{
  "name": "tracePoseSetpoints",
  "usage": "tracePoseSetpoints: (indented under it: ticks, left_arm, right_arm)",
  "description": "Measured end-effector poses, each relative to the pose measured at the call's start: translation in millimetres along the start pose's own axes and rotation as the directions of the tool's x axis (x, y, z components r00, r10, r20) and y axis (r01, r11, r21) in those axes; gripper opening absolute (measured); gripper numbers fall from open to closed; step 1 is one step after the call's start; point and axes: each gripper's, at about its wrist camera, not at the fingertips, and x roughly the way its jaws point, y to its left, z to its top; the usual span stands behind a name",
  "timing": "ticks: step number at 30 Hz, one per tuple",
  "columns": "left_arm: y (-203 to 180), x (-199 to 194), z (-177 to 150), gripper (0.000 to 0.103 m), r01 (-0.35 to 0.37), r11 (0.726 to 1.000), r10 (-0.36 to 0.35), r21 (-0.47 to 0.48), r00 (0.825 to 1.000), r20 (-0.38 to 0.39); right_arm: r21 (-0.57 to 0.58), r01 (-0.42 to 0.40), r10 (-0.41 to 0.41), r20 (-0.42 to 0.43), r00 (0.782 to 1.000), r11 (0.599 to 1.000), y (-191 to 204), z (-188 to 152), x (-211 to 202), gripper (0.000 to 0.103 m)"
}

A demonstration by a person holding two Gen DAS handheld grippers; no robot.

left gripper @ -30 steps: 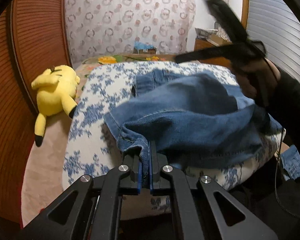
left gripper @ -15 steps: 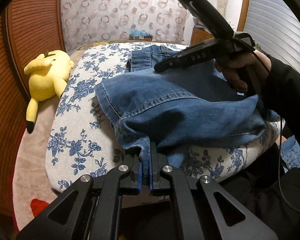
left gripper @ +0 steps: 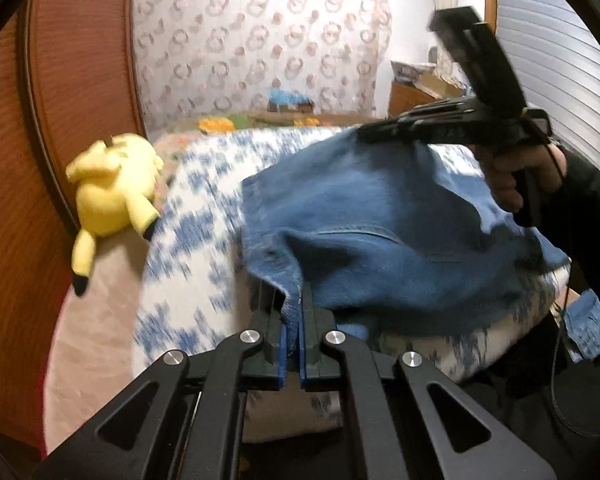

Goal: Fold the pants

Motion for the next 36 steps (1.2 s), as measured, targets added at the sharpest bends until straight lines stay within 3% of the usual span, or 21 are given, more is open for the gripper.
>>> tracePoseSetpoints:
  ticks: [6, 9, 10, 12, 14, 16, 25, 30, 36]
  left_arm:
    - [8, -16, 46, 0.004, -0.046, 0.999, 0.043, 0.02, 0.991, 0.13]
    - [16, -1, 52, 0.006, -0.058, 0.998, 0.056, 0.018, 0.995, 0.086]
    - [20, 4, 50, 0.011, -0.064, 0.998, 0.063, 0.002, 0.996, 0.066]
    - [26, 12, 43, 0.019, -0.071, 0.997, 0.072, -0.014, 0.997, 0.032]
    - [29, 14, 37, 0.032, -0.08, 0.997, 0.08, -0.025, 0.996, 0.024]
    - [33, 15, 32, 0.049, -0.073, 0.996, 0.074, -0.044, 0.997, 0.024]
    - [26, 28, 27, 0.051, -0.041, 0.997, 0.042, -0.07, 0.999, 0.007]
    - [14, 45, 18, 0.051, -0.021, 0.998, 0.018, -0.06, 0.999, -0.038]
    - [8, 55, 5, 0.051, -0.026, 0.998, 0.022, -0.053, 0.996, -0.082]
  right_arm:
    - [0.087, 0.168, -0.181, 0.17, 0.969, 0.982, -20, 30, -21, 0.002]
    - [0.119, 0.206, -0.22, 0.118, 0.968, 0.971, -27, 33, 4, 0.002]
    - [0.119, 0.203, -0.213, 0.082, 0.974, 0.972, -27, 32, 16, 0.006]
    - [0.106, 0.235, -0.236, 0.005, 0.972, 0.966, -22, 28, 37, 0.022]
    - [0.105, 0.232, -0.233, -0.005, 0.973, 0.967, -17, 23, 44, 0.032]
    - [0.111, 0.24, -0.24, -0.016, 0.971, 0.964, -13, 18, 43, 0.033]
    - [0.129, 0.2, -0.196, -0.043, 0.98, 0.971, 6, -17, -7, 0.033]
    - [0.189, 0.173, -0.162, -0.075, 0.984, 0.967, 2, -53, -40, 0.033]
    - [0.237, 0.175, -0.142, -0.151, 0.978, 0.956, 6, -96, -50, 0.033]
